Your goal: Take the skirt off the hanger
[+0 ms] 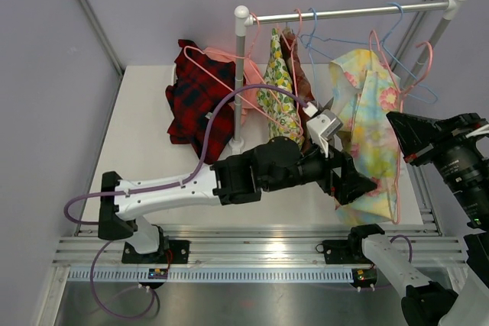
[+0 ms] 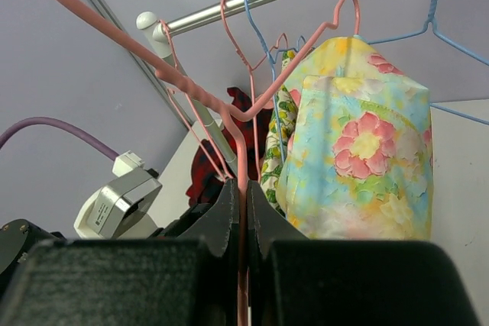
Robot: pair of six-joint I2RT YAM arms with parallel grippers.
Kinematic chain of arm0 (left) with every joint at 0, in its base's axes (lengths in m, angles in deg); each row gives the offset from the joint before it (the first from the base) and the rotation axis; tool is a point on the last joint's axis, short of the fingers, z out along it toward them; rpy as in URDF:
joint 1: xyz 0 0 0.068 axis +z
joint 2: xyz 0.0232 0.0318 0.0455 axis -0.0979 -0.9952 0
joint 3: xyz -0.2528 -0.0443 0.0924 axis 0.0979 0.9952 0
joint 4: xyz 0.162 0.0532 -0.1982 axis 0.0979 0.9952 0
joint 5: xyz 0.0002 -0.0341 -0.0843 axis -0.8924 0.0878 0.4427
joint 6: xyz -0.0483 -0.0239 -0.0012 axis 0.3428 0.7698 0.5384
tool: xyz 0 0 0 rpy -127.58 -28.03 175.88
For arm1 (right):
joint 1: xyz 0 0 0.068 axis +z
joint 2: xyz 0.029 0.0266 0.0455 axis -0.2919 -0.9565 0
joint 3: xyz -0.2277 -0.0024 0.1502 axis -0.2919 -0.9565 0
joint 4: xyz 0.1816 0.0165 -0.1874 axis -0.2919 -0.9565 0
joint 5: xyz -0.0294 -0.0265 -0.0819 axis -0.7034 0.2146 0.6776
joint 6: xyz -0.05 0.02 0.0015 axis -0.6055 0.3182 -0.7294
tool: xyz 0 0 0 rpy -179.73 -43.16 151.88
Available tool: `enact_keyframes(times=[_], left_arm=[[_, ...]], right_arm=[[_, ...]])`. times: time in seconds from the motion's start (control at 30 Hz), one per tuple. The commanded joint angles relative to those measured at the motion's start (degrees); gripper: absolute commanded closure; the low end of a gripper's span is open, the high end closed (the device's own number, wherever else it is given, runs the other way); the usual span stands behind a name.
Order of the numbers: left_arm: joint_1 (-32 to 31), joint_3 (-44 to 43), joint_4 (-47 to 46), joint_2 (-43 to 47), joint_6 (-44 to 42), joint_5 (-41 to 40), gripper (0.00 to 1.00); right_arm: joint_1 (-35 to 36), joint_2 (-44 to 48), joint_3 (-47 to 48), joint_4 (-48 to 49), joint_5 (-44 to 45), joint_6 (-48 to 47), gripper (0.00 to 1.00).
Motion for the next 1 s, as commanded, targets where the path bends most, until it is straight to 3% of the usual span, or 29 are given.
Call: enact_keyframes(times=[0.0, 0.33, 0.47, 0.57, 0.63, 0.7, 0.8, 0.9, 0.97], left_arm=[[-0.2, 3.8, -9.3, 5.4, 2.0, 2.9, 0.01], [2.6, 19.8, -23.3, 13.0, 6.7, 3.0, 0.01], [4.4, 18.2, -30.5, 9.6, 10.1, 8.9, 0.01], [5.6, 13.2, -37.9, 2.0, 15.8, 14.5, 0.03], [6.2, 7.9, -43.3, -5.0, 20.1, 17.6, 0.58], [6.4, 3.0, -46.0, -9.9, 24.9, 19.9, 1.00], [5.8, 3.6, -49.0, -10.6, 26.0, 20.6, 1.00], [5.3, 10.5, -44.7, -5.0, 21.5, 16.7, 1.00], [4.3, 15.1, -35.6, 1.0, 15.0, 12.0, 1.00]], right_arm=[[0.1, 0.2, 3.4, 3.4, -0.6, 0.0, 1.00], [0.0, -0.1, 3.7, 4.1, -1.2, 1.0, 1.00], [0.0, 0.2, 3.1, 4.6, -1.5, 2.0, 1.00], [0.0, 0.5, 2.4, 5.0, -1.4, 2.2, 1.00], [0.0, 0.7, 1.8, 5.4, -1.0, 2.2, 1.00], [0.1, 0.7, 1.5, 5.5, -0.4, 2.0, 1.00], [0.0, 0.4, 2.0, 4.9, -0.3, 1.4, 1.00], [0.0, 0.0, 2.9, 4.0, 0.5, 0.3, 1.00], [0.0, -0.2, 3.4, 3.7, 1.2, -0.5, 1.00]])
